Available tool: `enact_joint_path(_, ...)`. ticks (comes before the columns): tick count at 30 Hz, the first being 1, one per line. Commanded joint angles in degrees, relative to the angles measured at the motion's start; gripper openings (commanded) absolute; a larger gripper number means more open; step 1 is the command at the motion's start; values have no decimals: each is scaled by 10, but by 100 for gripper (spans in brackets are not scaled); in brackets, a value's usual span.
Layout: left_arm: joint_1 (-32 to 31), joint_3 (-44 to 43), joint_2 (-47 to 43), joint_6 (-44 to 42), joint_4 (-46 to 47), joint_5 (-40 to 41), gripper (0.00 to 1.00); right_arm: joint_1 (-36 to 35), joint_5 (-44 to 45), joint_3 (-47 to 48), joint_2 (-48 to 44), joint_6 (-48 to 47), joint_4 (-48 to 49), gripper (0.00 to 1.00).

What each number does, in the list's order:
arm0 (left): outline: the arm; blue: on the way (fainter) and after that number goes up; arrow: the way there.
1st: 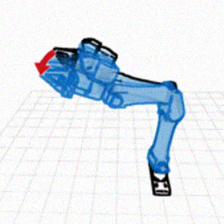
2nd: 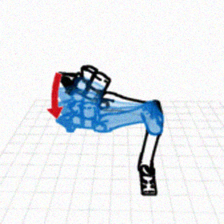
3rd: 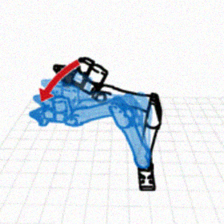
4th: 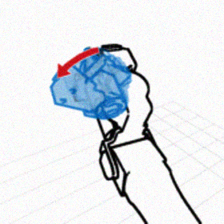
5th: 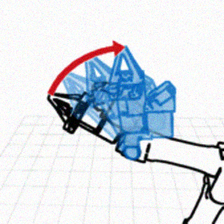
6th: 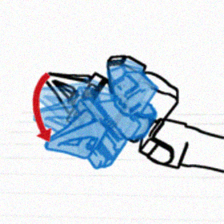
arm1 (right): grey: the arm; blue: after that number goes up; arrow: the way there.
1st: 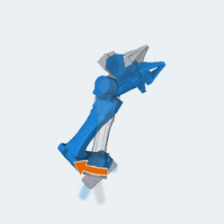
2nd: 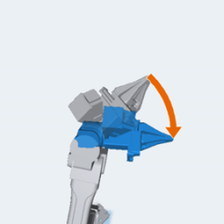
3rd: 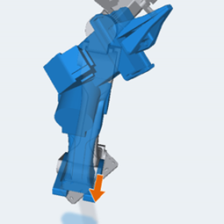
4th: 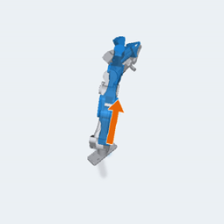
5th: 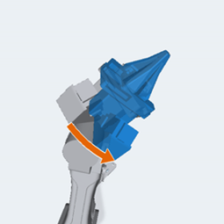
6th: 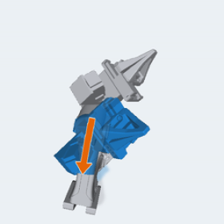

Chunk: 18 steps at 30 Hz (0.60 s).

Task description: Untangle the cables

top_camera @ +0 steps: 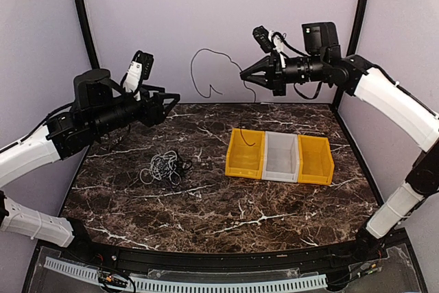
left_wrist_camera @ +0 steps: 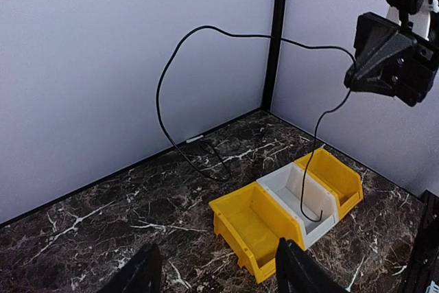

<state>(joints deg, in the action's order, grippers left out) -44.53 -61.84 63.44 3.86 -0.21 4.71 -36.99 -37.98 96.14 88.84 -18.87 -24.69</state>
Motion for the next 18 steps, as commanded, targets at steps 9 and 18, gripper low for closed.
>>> enact_joint_path(9,-2,101,-14,49,58,-87,62,140,18,-55,-58,-23,-16,0)
enact_joint_path(18,-2,111,-16,34,64,-67,62,214,56,-108,-127,-61,-58,0)
